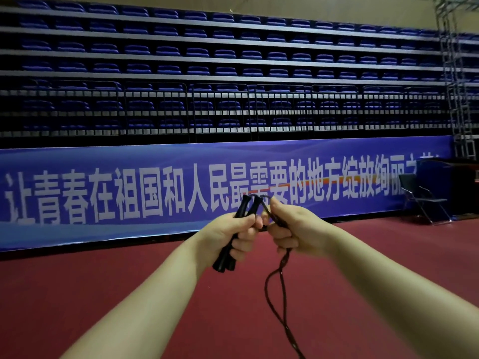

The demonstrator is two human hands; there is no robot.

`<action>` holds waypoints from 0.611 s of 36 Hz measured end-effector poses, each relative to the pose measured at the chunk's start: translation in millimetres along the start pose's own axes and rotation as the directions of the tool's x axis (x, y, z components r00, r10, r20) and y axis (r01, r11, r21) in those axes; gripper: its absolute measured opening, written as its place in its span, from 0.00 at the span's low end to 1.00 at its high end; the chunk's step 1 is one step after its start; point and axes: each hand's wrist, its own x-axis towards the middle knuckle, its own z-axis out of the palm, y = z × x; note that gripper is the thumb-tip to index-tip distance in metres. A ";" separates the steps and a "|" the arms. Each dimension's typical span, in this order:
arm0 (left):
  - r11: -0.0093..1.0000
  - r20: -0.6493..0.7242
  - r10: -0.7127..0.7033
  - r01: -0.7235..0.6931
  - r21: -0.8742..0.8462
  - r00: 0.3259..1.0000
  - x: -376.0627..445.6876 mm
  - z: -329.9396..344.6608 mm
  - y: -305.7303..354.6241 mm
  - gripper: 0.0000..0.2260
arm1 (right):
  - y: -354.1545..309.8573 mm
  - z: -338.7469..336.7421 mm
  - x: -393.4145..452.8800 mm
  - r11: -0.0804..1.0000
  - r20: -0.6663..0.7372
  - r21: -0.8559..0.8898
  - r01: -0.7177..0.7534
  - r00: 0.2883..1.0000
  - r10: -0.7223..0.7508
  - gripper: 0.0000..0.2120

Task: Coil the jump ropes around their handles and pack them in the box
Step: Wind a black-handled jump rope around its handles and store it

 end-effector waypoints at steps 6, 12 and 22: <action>0.974 -0.029 0.146 -0.149 -0.171 0.989 8.7 16.1 7.0 0.14 | 18.2 -0.7 3.7 0.977 -0.164 0.193 0.086 0.985 -0.054 0.21; 0.939 -0.154 0.196 -0.230 -0.254 0.968 9.6 21.7 2.9 0.07 | 20.2 10.0 3.0 0.994 -0.289 0.103 0.024 0.957 0.007 0.22; 0.974 -0.343 0.179 -0.216 -0.071 0.922 13.1 9.8 9.2 0.14 | 15.6 27.5 -16.9 0.961 -0.303 -0.272 -0.054 0.952 -0.032 0.22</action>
